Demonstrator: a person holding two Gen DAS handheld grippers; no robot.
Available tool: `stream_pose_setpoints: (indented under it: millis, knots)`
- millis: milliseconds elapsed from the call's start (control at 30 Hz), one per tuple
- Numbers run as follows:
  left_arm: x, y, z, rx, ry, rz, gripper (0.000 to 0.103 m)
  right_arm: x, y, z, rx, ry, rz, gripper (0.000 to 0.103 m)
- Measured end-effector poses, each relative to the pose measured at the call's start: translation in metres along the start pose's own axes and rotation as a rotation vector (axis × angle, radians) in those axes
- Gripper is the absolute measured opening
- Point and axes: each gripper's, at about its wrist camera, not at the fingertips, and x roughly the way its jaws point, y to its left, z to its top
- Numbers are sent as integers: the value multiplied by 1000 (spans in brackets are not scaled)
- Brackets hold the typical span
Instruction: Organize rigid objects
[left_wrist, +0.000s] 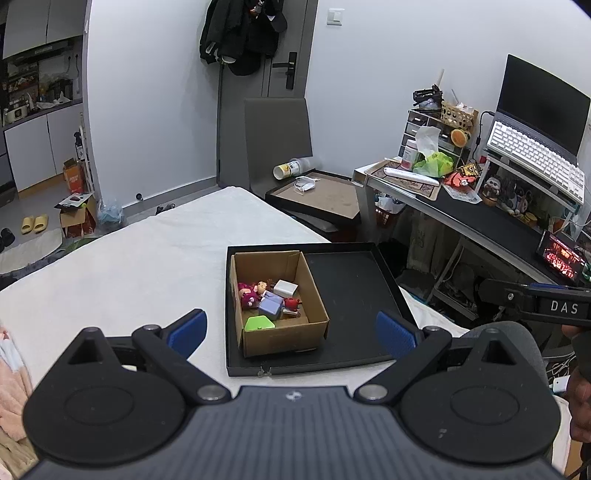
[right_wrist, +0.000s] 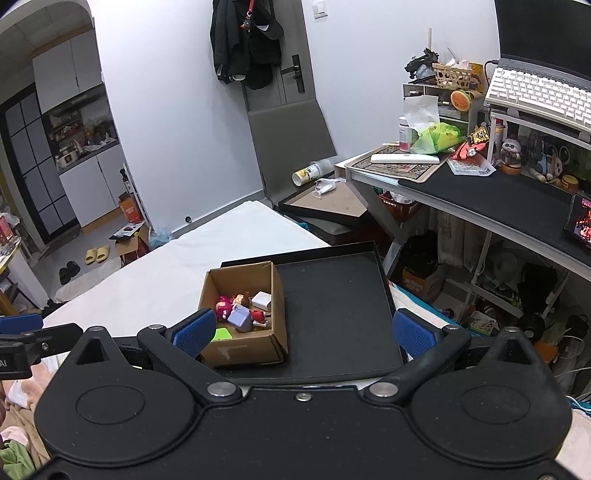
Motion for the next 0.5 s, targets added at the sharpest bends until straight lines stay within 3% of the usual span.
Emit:
stream_pose_setpoints:
  millis: [500]
  knots:
    - [-1, 4, 1, -4, 6, 6, 97, 1, -1, 1, 2, 7, 0, 103]
